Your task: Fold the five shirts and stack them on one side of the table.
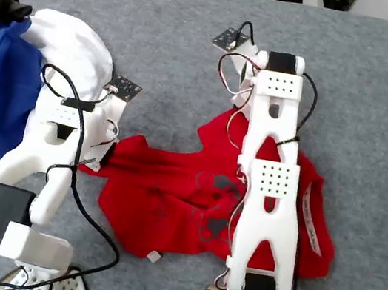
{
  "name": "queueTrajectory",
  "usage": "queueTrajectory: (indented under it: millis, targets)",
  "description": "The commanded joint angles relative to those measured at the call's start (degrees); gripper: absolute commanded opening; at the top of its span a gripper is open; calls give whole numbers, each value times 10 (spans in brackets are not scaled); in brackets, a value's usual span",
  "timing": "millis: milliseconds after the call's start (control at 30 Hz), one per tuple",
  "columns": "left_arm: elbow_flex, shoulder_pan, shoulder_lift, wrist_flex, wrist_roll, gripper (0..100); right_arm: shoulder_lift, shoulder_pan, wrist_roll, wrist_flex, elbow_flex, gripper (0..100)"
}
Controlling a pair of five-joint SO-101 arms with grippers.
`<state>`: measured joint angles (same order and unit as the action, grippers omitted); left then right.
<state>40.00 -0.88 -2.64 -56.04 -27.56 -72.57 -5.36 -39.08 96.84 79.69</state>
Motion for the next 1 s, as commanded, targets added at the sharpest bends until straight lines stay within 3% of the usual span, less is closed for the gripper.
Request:
queueTrajectory:
  millis: [0, 267, 967]
  targets:
    - [-1, -14, 0, 8, 5, 19, 2, 6, -3, 0, -12, 241]
    - [2, -13, 0, 8, 6, 19, 3, -1, -7, 4, -21, 111]
    - [2, 7, 0, 8, 6, 19, 3, 2, -3, -2, -16, 120]
